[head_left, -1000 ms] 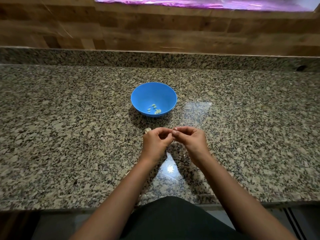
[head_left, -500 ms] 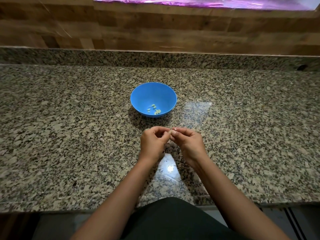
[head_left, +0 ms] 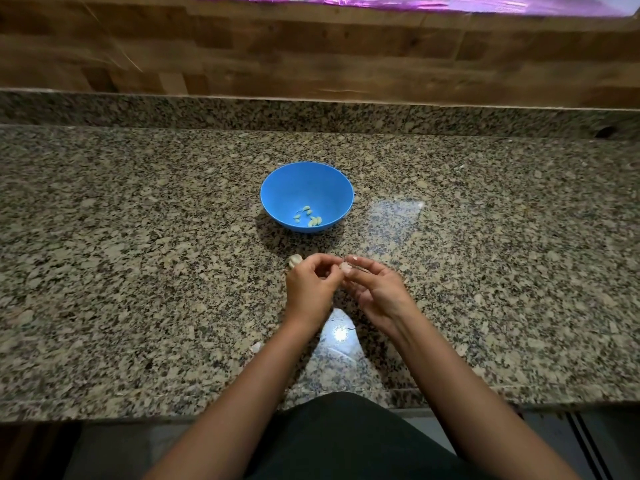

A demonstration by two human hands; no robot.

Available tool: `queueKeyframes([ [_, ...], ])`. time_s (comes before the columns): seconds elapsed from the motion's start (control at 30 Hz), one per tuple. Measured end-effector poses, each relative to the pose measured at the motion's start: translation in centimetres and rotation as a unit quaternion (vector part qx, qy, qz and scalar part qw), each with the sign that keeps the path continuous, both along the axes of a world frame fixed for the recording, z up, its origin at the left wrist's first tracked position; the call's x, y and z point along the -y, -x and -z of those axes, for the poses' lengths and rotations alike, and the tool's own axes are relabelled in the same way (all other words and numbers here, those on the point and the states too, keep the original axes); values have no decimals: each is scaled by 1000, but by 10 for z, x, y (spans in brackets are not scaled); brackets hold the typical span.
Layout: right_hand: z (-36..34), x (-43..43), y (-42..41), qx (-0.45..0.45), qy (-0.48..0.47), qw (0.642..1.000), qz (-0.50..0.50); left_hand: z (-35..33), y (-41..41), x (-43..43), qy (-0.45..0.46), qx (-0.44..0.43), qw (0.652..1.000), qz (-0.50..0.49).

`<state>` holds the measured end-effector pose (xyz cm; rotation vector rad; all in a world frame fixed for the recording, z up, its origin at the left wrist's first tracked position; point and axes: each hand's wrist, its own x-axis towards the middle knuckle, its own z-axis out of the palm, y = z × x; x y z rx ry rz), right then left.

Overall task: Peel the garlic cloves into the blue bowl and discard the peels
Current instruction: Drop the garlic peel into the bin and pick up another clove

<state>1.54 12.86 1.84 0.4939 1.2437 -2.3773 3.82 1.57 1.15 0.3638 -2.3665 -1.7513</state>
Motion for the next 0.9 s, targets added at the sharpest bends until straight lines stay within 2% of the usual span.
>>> queueKeyframes([
  [0.13, 0, -3, 0, -1, 1, 1000, -2, 2, 5, 3, -60, 34, 997, -37],
  [0.3, 4, -7, 0, -36, -44, 998, -21, 6, 4, 11, -7, 62, 998, -11],
  [0.43, 5, -8, -1, -69, -89, 993, -18, 5, 3, 12, -83, 81, 992, 50],
  [0.67, 5, -6, -4, -133, -221, 965, -51, 8, 6, 13, -176, 105, 976, 76],
  [0.8, 6, -5, -3, -154, -260, 952, -55, 8, 7, 14, -257, 125, 955, 77],
  [0.9, 8, -5, -2, -161, -280, 944, -68, 9, 7, 16, -334, 152, 927, 84],
])
